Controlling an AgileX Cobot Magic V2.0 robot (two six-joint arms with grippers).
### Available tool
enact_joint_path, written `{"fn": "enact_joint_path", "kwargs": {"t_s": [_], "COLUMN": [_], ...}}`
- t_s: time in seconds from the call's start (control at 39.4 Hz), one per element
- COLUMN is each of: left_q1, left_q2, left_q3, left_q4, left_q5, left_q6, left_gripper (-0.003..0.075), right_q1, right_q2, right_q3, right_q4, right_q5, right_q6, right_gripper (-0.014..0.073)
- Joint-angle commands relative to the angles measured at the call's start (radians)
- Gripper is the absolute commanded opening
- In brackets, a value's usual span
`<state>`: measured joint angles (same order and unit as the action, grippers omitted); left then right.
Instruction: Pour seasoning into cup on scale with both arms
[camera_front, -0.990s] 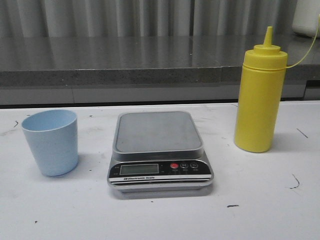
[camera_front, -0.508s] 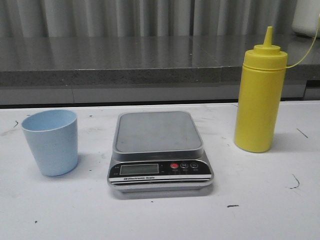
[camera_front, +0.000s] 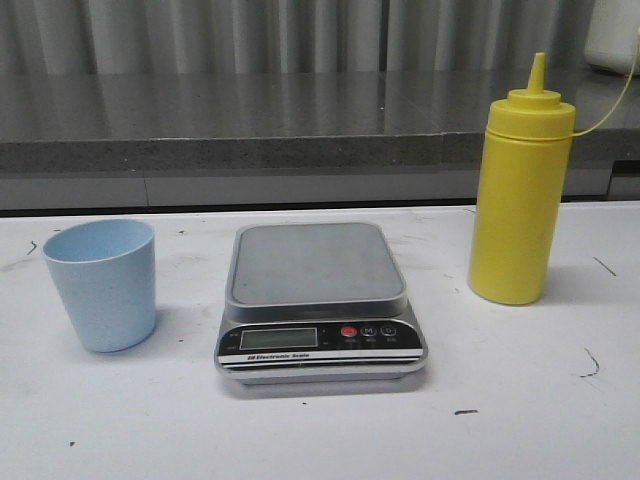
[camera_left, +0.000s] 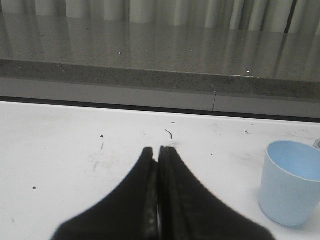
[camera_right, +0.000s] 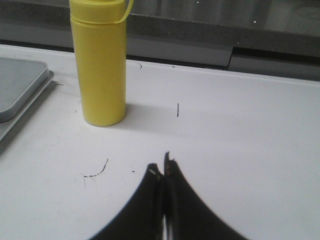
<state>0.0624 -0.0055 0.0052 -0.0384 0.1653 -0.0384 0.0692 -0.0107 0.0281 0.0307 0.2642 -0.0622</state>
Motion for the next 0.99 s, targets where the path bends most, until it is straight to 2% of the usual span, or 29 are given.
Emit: {"fn": "enact_joint_path", "kwargs": {"t_s": [0.0,0.23,0.41,0.48,0.56,0.63,0.76,0.84,0.91,0.96], "left_q1": [0.0,0.0,0.0,0.0,0.0,0.0,0.0,0.0,0.0,0.0], "left_q2": [-0.016,-0.016,-0.016,-0.016,-0.016,-0.012,0.028,0.09,0.2,0.255], "left_q3": [0.024,0.024,0.022,0.016,-0.023,-0.096,-0.232,-0.314,-0.397,-0.427], "left_q4": [-0.005,-0.005,-0.005,-0.005,-0.005,-0.005,-0.005,-0.005,-0.005,-0.005], "left_q5": [-0.092,-0.131,-0.26,-0.362,-0.398,-0.354,-0.237,-0.141,0.015,0.056], "left_q6": [-0.005,-0.005,-0.005,-0.005,-0.005,-0.005,-0.005,-0.005,-0.003,-0.003], "left_gripper": [-0.002,-0.002,-0.002,-0.002,-0.002,-0.002,-0.002,-0.002,-0.002,-0.002], "right_q1": [-0.006,-0.006,-0.006,-0.006,-0.006,-0.006,-0.006,-0.006,-0.006,-0.006], "right_q2": [-0.011,-0.011,-0.011,-0.011,-0.011,-0.009,0.036,0.105,0.237,0.305], "right_q3": [-0.007,-0.007,-0.011,-0.034,-0.074,-0.139,-0.295,-0.382,-0.485,-0.525], "right_q4": [0.0,0.002,0.006,0.006,0.008,0.026,0.042,0.042,0.042,0.05], "right_q5": [-0.087,-0.144,-0.306,-0.333,-0.321,-0.28,-0.119,-0.037,0.044,0.073], "right_q6": [0.001,0.001,0.001,0.002,0.002,0.015,0.02,0.02,0.02,0.02], "right_gripper": [-0.0061,-0.0061,-0.0061,-0.0061,-0.0061,-0.0061,-0.0061,-0.0061,-0.0061,-0.0061]}}
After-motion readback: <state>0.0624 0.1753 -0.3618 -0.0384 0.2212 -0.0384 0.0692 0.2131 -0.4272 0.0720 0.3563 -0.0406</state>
